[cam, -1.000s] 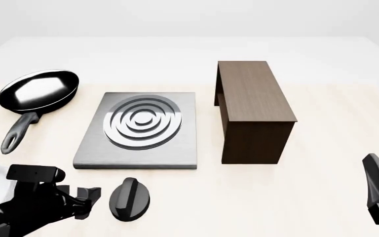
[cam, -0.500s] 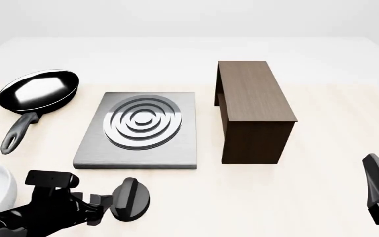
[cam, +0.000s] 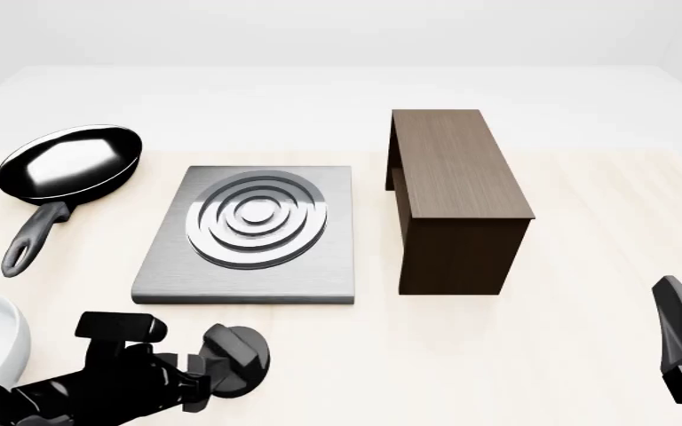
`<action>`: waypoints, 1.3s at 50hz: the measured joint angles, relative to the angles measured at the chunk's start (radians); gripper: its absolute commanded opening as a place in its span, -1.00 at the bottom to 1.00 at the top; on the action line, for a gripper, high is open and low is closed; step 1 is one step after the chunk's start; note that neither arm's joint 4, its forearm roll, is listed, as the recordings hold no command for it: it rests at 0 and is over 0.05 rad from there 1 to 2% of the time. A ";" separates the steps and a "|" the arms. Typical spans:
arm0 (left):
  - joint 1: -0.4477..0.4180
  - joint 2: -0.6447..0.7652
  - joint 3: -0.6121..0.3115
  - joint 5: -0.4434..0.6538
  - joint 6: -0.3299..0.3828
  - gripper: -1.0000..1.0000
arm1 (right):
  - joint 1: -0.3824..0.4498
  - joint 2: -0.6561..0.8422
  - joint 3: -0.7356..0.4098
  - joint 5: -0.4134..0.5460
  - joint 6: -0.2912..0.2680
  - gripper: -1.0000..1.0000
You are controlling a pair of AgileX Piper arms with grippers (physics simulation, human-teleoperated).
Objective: Turn on the stove.
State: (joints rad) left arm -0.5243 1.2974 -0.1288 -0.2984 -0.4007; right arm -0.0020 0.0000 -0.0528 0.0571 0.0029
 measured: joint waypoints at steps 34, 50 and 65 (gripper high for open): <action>-0.047 -0.123 -0.018 0.101 -0.049 1.00 | 0.000 0.000 0.000 0.000 0.000 1.00; 0.086 -0.353 -0.085 0.320 0.088 1.00 | 0.000 0.000 0.000 0.000 0.000 1.00; 0.212 -0.484 -0.161 0.451 0.194 1.00 | 0.000 0.000 0.000 0.000 0.000 1.00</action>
State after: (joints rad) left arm -0.3124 0.8129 -0.2902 0.1524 -0.2071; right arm -0.0021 0.0000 -0.0528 0.0571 0.0030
